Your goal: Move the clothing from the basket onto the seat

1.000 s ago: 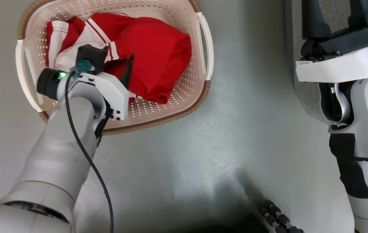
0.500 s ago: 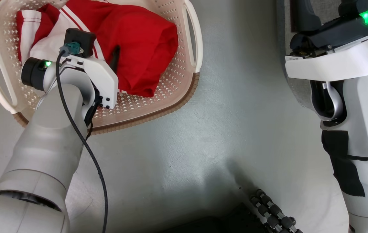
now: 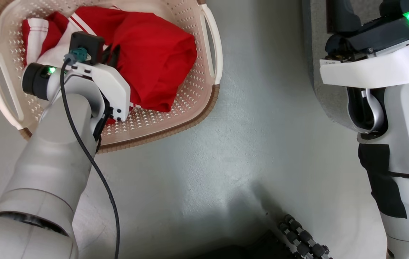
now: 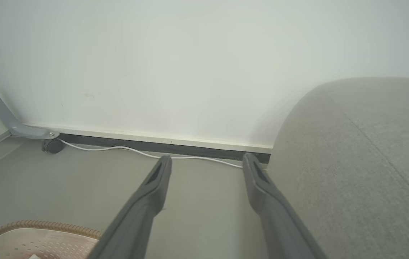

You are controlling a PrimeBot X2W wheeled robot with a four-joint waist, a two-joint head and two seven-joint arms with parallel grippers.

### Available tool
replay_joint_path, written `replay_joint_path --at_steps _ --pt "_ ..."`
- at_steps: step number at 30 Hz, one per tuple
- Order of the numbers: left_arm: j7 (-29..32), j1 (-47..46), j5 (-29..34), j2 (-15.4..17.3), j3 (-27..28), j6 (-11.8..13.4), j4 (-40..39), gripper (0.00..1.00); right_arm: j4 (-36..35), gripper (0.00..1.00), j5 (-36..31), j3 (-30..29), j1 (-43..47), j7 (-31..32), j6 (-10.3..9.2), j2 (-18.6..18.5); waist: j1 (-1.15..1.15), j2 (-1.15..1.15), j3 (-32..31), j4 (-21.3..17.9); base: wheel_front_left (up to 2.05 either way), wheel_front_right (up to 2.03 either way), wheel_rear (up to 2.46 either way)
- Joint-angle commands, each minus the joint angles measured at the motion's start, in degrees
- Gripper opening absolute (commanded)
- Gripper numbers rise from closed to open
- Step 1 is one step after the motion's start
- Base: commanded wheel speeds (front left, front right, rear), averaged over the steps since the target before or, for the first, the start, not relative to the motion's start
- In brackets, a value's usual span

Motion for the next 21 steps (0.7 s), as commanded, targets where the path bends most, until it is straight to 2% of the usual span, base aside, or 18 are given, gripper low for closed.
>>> replay_joint_path --at_steps 1,13,21 --pt "-1.29 2.31 -0.37 0.40 0.06 -0.42 -0.40 0.00 -1.21 1.00 0.62 -0.04 2.12 -0.35 0.40 0.46 0.00 0.00 -1.39 0.35 0.00 0.00 0.00" --pt "-3.88 6.32 -3.35 -0.59 -0.62 -1.07 -3.14 0.00 2.22 1.00 0.88 -1.93 4.96 -0.35 0.40 -0.01 0.00 0.00 -8.80 2.42 0.00 0.00 0.00" --pt "-3.93 11.06 -4.47 -0.34 0.21 -1.11 -11.82 0.00 4.67 1.00 1.04 -2.56 7.62 -0.35 0.40 -0.97 0.00 0.00 -14.78 4.08 0.00 0.00 0.00"
